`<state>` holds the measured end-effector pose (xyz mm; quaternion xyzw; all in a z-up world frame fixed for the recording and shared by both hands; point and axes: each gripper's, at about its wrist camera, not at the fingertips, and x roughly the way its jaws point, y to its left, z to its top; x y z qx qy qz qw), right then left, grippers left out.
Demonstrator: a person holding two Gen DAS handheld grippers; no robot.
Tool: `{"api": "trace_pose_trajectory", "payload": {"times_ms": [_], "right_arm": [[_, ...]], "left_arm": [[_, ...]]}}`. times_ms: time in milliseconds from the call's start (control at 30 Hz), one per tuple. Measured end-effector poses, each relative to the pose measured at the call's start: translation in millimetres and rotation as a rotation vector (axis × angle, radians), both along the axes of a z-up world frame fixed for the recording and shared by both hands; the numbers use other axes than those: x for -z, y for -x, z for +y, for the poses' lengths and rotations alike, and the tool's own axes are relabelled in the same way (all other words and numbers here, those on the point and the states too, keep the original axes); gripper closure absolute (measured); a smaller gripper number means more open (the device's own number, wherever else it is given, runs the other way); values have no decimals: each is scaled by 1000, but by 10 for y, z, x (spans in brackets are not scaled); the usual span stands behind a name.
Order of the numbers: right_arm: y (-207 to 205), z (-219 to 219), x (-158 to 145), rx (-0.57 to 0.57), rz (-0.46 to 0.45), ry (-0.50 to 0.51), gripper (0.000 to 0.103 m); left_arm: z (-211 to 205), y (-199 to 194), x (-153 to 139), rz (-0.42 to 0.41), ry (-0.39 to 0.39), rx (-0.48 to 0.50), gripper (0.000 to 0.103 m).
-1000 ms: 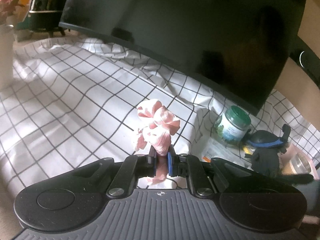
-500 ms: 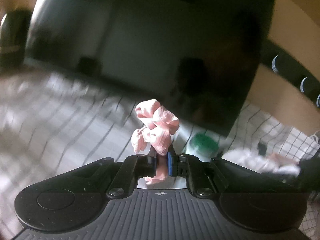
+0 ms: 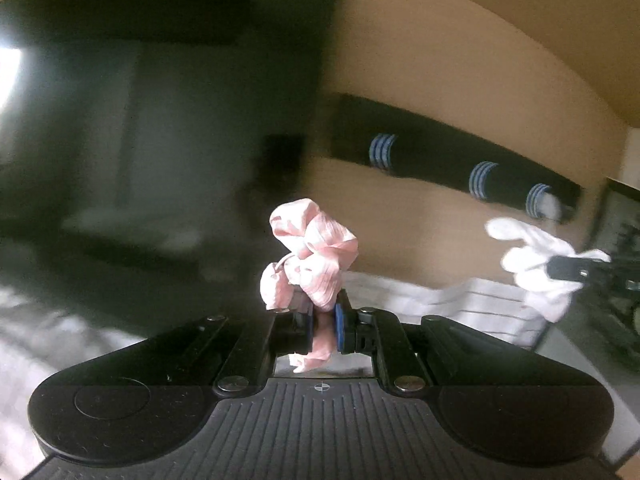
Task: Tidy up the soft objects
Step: 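Carry both items over the pink box and open both tools to drop them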
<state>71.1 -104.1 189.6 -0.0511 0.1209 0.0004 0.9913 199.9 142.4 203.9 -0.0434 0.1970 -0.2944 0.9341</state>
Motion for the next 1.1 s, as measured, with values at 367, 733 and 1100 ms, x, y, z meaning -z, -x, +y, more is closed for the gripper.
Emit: {"api": "trace_pose_trajectory", "payload": {"times_ms": [367, 733, 1100], "right_arm": [[179, -1086, 148, 176, 21, -119, 90], [-109, -1568, 559, 175, 157, -299, 89], [39, -1571, 649, 237, 101, -280, 45]], "left_arm": [[-1779, 128, 170, 106, -36, 326, 90], [-2418, 22, 844, 286, -164, 380, 89], [-2406, -113, 936, 365, -221, 320, 83]]}}
